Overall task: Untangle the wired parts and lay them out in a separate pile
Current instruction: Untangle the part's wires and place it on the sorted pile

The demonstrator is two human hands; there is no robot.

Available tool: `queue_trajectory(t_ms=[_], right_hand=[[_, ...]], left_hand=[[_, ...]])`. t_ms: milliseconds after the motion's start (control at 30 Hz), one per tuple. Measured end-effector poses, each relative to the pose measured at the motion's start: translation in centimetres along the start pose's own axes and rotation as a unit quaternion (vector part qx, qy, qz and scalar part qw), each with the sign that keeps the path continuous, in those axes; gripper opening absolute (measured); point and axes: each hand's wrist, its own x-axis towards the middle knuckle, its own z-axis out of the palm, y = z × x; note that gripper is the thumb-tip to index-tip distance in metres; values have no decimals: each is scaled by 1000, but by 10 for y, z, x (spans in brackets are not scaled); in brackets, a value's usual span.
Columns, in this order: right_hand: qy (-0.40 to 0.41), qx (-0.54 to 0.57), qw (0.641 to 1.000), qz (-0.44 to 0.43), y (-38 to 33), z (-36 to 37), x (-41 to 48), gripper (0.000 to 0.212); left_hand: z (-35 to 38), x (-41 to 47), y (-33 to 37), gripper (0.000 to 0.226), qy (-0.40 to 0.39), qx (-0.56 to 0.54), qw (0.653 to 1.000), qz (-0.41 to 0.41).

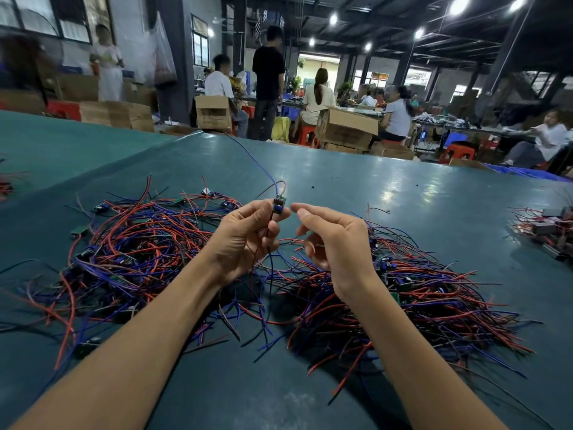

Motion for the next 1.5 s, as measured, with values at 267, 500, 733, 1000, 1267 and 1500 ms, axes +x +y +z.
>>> queue_trajectory(t_ms=[267, 500, 733, 1000, 1267, 1500], right_hand=[[4, 13, 1000, -2, 3, 4, 2, 12], [-8, 44, 998, 53, 3, 0, 3, 19], [-28, 84, 986, 140, 5, -1, 6, 14], [18, 128, 986, 102, -3, -3, 6, 22], [123, 199, 972, 13, -25, -25, 12, 10], [384, 92, 917, -52, -67, -84, 14, 13]], left_hand=[[9, 0, -3, 23, 57, 70, 994, 63], [18, -6, -10, 23, 108, 446, 831, 314], [17, -7, -16, 23, 87, 578, 702, 407], [17, -8, -17, 23, 119, 575, 703, 402], [25, -11, -14, 10, 62, 606, 672, 420], [50, -17, -24, 18, -83, 606, 671, 420]])
